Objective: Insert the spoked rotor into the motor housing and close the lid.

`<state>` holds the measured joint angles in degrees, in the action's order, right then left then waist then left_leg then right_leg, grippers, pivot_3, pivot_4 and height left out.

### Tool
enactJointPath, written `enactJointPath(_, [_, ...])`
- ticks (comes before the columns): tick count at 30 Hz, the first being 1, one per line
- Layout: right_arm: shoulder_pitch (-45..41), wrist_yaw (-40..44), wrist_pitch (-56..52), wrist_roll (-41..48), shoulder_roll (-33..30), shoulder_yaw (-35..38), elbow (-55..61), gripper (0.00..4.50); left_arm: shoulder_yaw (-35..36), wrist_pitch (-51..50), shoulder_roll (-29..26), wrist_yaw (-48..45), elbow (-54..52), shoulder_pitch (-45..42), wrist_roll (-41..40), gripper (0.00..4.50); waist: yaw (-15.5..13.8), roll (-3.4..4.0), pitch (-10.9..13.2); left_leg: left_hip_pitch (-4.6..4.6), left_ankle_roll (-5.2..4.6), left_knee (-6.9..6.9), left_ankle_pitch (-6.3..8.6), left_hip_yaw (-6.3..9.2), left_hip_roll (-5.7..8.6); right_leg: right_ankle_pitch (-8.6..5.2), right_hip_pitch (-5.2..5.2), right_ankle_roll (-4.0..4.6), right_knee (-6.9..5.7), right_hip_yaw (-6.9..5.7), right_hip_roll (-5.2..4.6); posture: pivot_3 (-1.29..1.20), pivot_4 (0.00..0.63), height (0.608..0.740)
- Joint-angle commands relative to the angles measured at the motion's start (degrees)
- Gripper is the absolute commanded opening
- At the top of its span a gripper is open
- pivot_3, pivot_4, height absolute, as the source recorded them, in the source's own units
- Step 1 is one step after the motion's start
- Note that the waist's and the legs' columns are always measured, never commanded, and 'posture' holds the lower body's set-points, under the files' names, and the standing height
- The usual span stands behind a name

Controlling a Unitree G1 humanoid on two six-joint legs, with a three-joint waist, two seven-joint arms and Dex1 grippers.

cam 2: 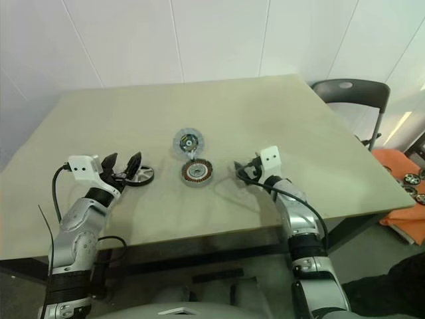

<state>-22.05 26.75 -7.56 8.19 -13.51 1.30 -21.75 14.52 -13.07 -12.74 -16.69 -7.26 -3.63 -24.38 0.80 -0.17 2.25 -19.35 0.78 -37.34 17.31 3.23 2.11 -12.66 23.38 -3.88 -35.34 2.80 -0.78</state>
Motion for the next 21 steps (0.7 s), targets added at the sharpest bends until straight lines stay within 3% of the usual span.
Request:
enactJointPath(1, [-2.6, 0.7, 1.4, 0.1, -0.4, 0.2, -0.2, 4.44, 0.6, 1.4, 0.0, 0.5, -2.9, -0.4, 0.0, 4.18, 0.0, 0.00, 0.0, 0.01, 0.00, 0.00, 0.00, 0.00, 0.00, 0.00, 0.00, 0.00, -0.01, 0.00, 0.00, 0.00, 0.000, 0.740])
enactJointPath(21, [-2.9, 0.0, 2.7, 0.3, -0.8, 1.2, -1.3, 4.44, -1.1, 1.8, 0.9, -0.6, -0.6, -2.6, 0.2, 4.18, 0.0, 0.00, 0.0, 0.00, 0.00, 0.02, 0.00, 0.00, 0.00, 0.01, 0.01, -0.01, 0.00, 0.00, 0.00, 0.00, 0.000, 0.740])
